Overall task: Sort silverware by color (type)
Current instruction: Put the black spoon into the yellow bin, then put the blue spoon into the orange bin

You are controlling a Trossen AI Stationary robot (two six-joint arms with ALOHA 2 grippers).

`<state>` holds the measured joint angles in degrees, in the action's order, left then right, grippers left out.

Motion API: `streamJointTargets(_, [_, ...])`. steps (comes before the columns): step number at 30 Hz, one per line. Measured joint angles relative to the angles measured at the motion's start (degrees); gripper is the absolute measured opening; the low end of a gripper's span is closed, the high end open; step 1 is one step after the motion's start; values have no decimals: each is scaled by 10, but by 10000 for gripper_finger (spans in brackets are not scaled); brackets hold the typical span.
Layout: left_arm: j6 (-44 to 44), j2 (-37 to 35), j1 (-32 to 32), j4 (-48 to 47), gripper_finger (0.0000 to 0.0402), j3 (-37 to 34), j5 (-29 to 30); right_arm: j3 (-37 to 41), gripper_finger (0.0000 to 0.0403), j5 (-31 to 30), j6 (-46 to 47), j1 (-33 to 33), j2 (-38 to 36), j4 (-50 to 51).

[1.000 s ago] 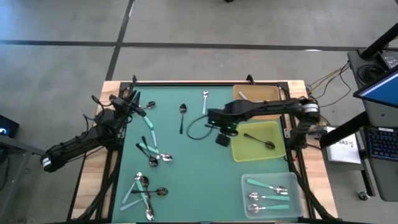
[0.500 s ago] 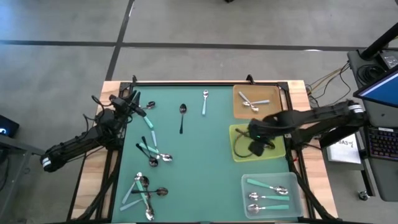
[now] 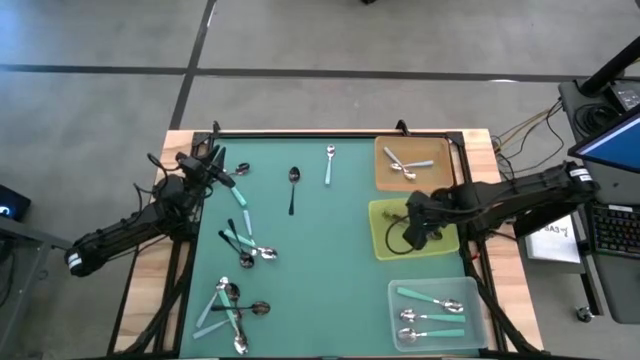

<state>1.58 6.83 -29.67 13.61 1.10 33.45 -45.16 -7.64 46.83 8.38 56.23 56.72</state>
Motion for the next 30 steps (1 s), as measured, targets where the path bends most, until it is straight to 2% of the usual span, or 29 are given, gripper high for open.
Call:
streamJointTargets(8, [0, 0, 0, 0, 77, 0, 0, -14, 111, -2, -38, -2, 42, -143])
streamJointTargets(12, [0, 0, 0, 0, 77, 0, 0, -42, 116, -49, -43, -8, 92, -210])
streamJointTargets(19, [0, 0, 0, 0, 77, 0, 0, -149, 112, -154, -26, -77, 241, -230])
streamJointTargets(26, [0, 0, 0, 0, 77, 0, 0, -274, 116, -139, -44, -188, 421, -230])
streamJointTargets(30, [0, 0, 0, 0, 77, 0, 0, -337, 114, -130, -37, -226, 493, -232])
